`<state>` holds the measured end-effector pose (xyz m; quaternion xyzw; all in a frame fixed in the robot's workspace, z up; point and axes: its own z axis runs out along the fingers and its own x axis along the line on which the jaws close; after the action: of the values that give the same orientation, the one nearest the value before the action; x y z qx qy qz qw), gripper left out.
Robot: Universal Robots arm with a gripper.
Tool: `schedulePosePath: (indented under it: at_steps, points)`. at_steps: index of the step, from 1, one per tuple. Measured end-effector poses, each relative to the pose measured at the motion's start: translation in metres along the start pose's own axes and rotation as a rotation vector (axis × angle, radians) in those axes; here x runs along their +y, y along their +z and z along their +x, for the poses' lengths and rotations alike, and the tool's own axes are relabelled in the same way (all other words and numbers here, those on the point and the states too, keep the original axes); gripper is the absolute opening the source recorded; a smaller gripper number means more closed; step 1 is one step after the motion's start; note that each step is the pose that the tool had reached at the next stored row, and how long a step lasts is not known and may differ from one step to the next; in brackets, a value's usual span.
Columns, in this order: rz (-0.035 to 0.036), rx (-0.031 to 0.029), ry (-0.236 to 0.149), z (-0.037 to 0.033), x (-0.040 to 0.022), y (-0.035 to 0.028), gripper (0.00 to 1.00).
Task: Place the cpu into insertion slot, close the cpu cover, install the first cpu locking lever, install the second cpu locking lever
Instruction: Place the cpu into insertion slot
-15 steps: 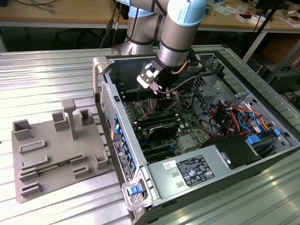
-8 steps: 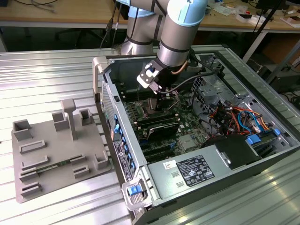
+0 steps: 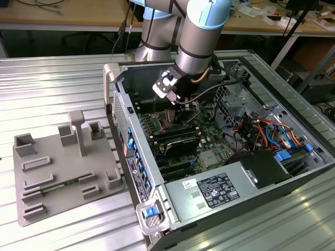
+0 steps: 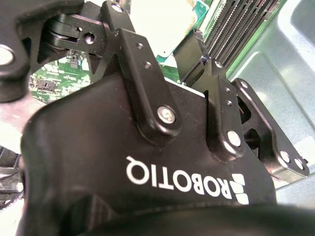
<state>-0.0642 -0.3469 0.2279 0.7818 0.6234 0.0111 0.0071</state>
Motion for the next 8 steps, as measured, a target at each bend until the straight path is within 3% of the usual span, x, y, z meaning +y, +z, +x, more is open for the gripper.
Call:
schedulePosePath:
  at_steps: [8]
  points:
    - [-0.0001,-0.0001,0.007,0.0000,0.0000,0.0001,0.55]
